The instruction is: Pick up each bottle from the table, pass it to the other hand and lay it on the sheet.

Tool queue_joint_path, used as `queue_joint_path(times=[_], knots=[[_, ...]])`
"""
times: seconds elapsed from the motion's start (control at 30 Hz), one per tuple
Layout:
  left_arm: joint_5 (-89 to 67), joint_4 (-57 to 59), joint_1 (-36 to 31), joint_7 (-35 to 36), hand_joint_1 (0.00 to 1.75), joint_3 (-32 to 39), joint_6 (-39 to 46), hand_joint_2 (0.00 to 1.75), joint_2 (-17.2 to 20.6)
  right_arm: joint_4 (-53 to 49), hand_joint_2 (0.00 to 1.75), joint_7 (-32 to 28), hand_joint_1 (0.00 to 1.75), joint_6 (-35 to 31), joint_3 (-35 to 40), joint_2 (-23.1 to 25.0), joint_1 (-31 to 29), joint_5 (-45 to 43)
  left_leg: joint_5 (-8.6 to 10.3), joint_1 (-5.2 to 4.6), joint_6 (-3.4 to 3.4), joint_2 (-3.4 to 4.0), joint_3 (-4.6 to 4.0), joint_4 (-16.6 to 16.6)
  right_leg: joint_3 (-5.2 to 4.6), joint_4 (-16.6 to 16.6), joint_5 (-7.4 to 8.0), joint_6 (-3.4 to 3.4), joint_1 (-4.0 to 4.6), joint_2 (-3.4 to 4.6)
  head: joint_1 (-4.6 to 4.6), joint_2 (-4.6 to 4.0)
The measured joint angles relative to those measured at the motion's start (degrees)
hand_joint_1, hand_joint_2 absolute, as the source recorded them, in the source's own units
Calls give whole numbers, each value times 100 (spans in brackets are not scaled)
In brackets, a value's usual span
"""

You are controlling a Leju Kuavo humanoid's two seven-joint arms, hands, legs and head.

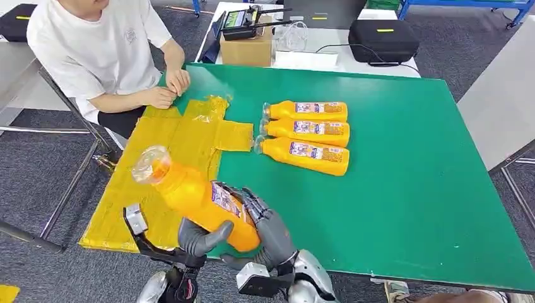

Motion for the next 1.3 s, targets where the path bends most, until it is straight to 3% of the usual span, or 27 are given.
queue_joint_path(times=[0.27,0.53,0.7,0.83,0.9,1.0,1.1,1.3], knots=[[-118,20,-58,-2,175,-2,121,175,-13,0,0,61,0,-158,-125,-15,150,15,0,0,0,-1,-1,0,1,0,0,0,0,1,0,0],[-846,-42,-286,-177,175,114,1507,175,-103,-164,0,-64,0,-1353,-254,-105,705,-300,0,0,0,-18,-11,0,1,1,0,0,0,-5,0,0],[-2503,-37,-443,-590,175,159,2799,175,-37,-306,0,-489,0,-2219,-354,-96,872,-773,0,1,0,-16,-13,-1,2,2,0,0,0,-5,4,0],[-2735,-37,-481,-612,175,345,2802,175,63,-578,0,-826,0,-2467,-644,11,1017,-1236,1,1,0,-17,-12,-1,2,2,0,0,0,-5,4,0],[-3412,-37,-505,-686,175,389,3241,175,127,-855,0,-905,0,-2483,-789,61,1109,-1443,1,1,0,-18,-12,-1,2,3,0,0,0,-5,4,0],[-6255,88,-681,-170,175,378,4045,175,327,-1250,0,-942,0,-2489,-983,170,1146,-1499,1,1,0,-22,-11,0,2,3,0,0,0,-8,2,0],[-8207,484,-868,490,175,304,4037,175,477,-1471,0,-955,0,-2489,-1062,247,1148,-1782,1,1,0,-16,-10,-1,4,3,0,0,-1,-6,4,0],[-8719,1771,-1560,839,175,302,3526,175,734,-1580,0,-964,0,-2409,-971,264,1036,-2207,7,1,3,-21,-10,0,4,7,1,-1,0,-10,4,0]])
